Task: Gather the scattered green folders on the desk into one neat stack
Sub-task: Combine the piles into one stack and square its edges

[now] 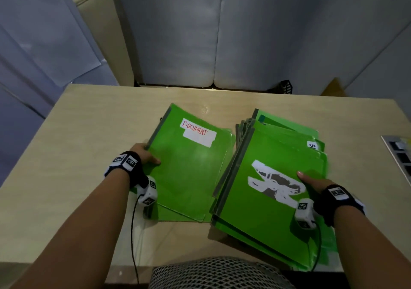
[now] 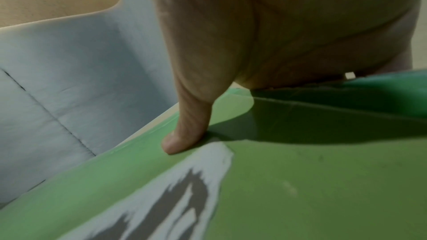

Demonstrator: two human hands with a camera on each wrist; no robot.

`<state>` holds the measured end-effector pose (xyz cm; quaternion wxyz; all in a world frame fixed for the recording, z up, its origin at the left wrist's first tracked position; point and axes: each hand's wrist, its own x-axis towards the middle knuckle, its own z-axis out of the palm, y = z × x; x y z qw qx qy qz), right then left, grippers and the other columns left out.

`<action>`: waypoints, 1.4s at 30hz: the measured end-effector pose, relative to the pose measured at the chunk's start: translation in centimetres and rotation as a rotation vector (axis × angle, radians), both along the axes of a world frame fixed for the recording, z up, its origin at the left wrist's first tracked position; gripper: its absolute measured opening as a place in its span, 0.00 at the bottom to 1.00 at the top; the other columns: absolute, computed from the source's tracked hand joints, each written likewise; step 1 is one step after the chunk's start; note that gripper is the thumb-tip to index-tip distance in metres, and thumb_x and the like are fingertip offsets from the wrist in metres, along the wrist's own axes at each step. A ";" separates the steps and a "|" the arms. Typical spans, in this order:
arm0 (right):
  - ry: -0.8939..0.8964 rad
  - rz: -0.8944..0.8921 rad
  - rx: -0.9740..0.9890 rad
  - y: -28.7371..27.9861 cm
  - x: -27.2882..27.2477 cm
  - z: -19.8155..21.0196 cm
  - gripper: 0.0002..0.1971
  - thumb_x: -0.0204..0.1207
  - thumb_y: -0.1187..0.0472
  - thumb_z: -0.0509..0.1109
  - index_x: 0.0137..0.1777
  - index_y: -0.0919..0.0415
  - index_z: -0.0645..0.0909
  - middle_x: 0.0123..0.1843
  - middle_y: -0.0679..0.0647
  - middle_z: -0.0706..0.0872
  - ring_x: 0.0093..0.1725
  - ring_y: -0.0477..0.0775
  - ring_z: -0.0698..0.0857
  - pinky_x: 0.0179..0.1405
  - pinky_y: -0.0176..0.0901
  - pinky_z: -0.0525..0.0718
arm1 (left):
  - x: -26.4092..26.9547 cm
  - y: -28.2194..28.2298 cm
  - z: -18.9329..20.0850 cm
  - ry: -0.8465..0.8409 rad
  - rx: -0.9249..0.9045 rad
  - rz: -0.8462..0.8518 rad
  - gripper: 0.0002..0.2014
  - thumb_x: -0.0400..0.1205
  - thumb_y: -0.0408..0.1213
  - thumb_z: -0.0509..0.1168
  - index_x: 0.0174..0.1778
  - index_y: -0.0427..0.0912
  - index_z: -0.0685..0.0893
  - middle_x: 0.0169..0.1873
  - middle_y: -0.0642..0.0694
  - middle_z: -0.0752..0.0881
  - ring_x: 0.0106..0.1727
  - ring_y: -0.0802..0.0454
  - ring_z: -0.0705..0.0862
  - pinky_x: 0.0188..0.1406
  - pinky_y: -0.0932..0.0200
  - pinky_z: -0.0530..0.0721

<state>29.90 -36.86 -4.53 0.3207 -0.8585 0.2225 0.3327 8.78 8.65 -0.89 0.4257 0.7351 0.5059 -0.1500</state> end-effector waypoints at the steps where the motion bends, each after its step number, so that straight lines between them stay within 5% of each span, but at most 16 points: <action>1: 0.000 -0.005 0.004 -0.1 0.1 -0.1 0.36 0.73 0.46 0.75 0.74 0.68 0.73 0.73 0.66 0.78 0.71 0.66 0.79 0.64 0.50 0.77 | 0.3 -0.2 0.6 -0.017 -0.002 -0.014 0.29 0.68 0.26 0.79 0.66 0.30 0.81 0.50 0.32 0.87 0.52 0.35 0.86 0.59 0.41 0.84; 7: -0.003 0.016 0.033 1.4 -0.3 0.1 0.35 0.75 0.47 0.73 0.76 0.69 0.71 0.75 0.65 0.76 0.73 0.66 0.77 0.67 0.50 0.76 | 3.4 -1.5 9.4 -0.196 0.264 -0.134 0.25 0.67 0.27 0.79 0.61 0.39 0.85 0.55 0.35 0.89 0.56 0.37 0.86 0.60 0.42 0.84; 11: -0.019 0.196 -0.017 3.8 -1.4 0.9 0.31 0.79 0.42 0.67 0.79 0.54 0.70 0.81 0.62 0.70 0.76 0.66 0.73 0.71 0.51 0.73 | 6.0 -3.5 17.3 -0.337 0.559 -0.308 0.23 0.70 0.32 0.76 0.62 0.47 0.85 0.54 0.42 0.88 0.55 0.42 0.87 0.59 0.49 0.84; 14: -0.041 0.267 0.017 5.6 -1.6 1.2 0.35 0.76 0.38 0.69 0.78 0.59 0.72 0.79 0.62 0.72 0.74 0.66 0.75 0.70 0.51 0.73 | 7.2 -4.3 21.5 -0.474 0.551 -0.308 0.22 0.68 0.32 0.77 0.59 0.48 0.86 0.52 0.43 0.89 0.53 0.43 0.88 0.58 0.49 0.85; 19: -0.024 0.331 0.056 7.4 -1.3 0.2 0.35 0.76 0.40 0.70 0.74 0.65 0.76 0.76 0.65 0.77 0.70 0.67 0.79 0.66 0.49 0.76 | 7.7 -5.2 24.6 -0.470 0.491 -0.341 0.24 0.66 0.35 0.80 0.57 0.46 0.86 0.51 0.41 0.89 0.52 0.40 0.88 0.57 0.41 0.86; 25: 0.006 0.304 0.034 7.7 -1.0 0.2 0.35 0.77 0.42 0.70 0.74 0.70 0.74 0.75 0.69 0.76 0.69 0.69 0.78 0.59 0.47 0.75 | 8.1 -6.7 25.9 -0.344 0.801 -0.510 0.16 0.72 0.32 0.72 0.55 0.45 0.85 0.47 0.42 0.87 0.48 0.40 0.86 0.47 0.48 0.85; 34: 0.013 0.256 0.031 7.7 -0.5 -1.0 0.43 0.70 0.36 0.74 0.77 0.65 0.72 0.77 0.66 0.75 0.69 0.69 0.79 0.66 0.54 0.78 | 9.2 -11.1 26.4 -0.215 0.858 -0.699 0.19 0.76 0.31 0.66 0.63 0.42 0.83 0.47 0.41 0.84 0.44 0.41 0.79 0.42 0.52 0.77; 38: 0.053 0.247 0.109 8.1 -0.7 -0.6 0.40 0.65 0.39 0.79 0.69 0.68 0.78 0.62 0.67 0.84 0.52 0.65 0.84 0.46 0.48 0.79 | 9.6 -11.9 27.9 -0.347 0.749 -0.688 0.20 0.73 0.30 0.72 0.62 0.44 0.83 0.46 0.46 0.83 0.47 0.45 0.83 0.42 0.56 0.77; 40: 0.111 0.187 0.184 7.8 -1.0 -0.6 0.52 0.46 0.41 0.89 0.70 0.67 0.77 0.62 0.66 0.84 0.56 0.67 0.84 0.55 0.55 0.81 | 9.6 -11.8 28.8 -0.421 0.575 -0.638 0.21 0.71 0.31 0.76 0.61 0.45 0.84 0.47 0.47 0.85 0.48 0.47 0.84 0.44 0.58 0.78; 42: 0.056 0.135 0.234 6.7 0.8 -3.9 0.45 0.58 0.45 0.86 0.71 0.68 0.75 0.69 0.65 0.80 0.68 0.68 0.80 0.66 0.55 0.77 | 9.2 -11.1 28.3 -0.458 0.366 -0.561 0.20 0.71 0.31 0.77 0.58 0.43 0.85 0.48 0.46 0.87 0.47 0.48 0.85 0.46 0.58 0.82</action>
